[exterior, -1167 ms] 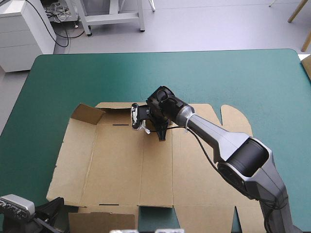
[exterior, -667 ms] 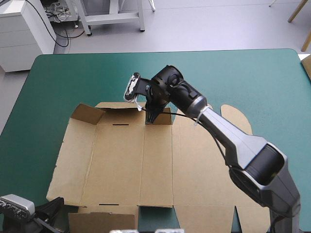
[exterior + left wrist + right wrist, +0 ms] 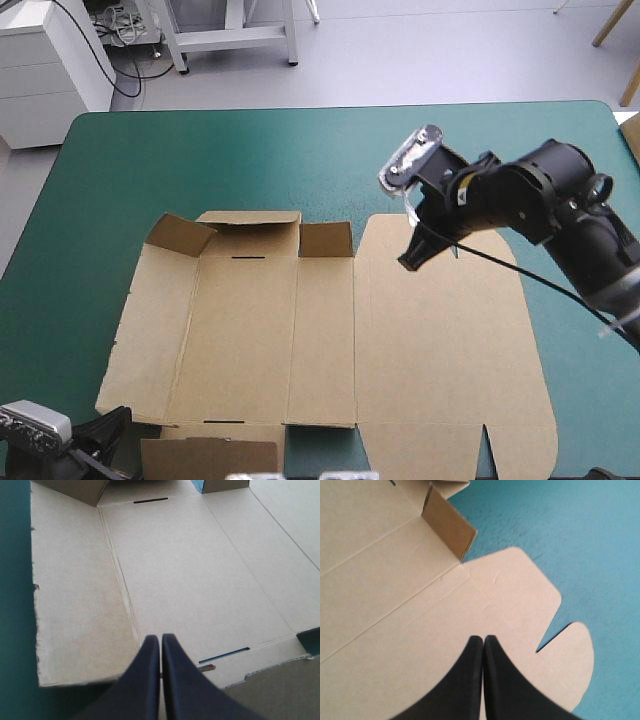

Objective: Fold the box

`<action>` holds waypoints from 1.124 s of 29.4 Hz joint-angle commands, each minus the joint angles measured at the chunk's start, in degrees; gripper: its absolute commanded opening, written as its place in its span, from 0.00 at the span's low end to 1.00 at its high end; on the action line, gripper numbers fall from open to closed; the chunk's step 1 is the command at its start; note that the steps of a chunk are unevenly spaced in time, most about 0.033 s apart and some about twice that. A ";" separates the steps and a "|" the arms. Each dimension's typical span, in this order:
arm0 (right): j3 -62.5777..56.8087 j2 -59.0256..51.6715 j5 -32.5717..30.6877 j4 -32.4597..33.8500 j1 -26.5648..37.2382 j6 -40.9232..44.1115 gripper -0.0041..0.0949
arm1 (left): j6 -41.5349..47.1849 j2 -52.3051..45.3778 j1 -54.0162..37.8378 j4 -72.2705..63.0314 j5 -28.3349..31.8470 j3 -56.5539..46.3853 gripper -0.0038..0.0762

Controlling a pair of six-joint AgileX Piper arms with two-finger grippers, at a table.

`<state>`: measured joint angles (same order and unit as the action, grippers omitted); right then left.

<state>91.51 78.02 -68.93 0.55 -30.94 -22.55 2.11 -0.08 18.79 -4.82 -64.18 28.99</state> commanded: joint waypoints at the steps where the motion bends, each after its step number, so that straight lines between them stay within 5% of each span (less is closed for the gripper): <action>1: -10.33 -9.55 6.52 -1.35 0.74 0.16 0.02 | 0.20 1.07 0.13 -0.65 3.63 1.21 0.04; 8: -32.07 -23.43 19.21 -8.45 0.74 1.07 0.02 | 0.20 1.07 0.13 -0.65 3.63 1.21 0.04; 17: -52.72 -38.35 27.76 -11.11 0.74 5.41 0.02 | 0.20 1.07 0.13 -0.65 3.63 1.21 0.04; 33: -64.67 -54.39 28.99 -11.09 0.74 11.05 0.02 | 0.20 1.07 0.13 -0.65 3.63 1.21 0.04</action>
<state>26.78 24.74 -43.50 -9.92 -30.57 -12.23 2.11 -0.08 18.79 -4.82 -64.18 28.99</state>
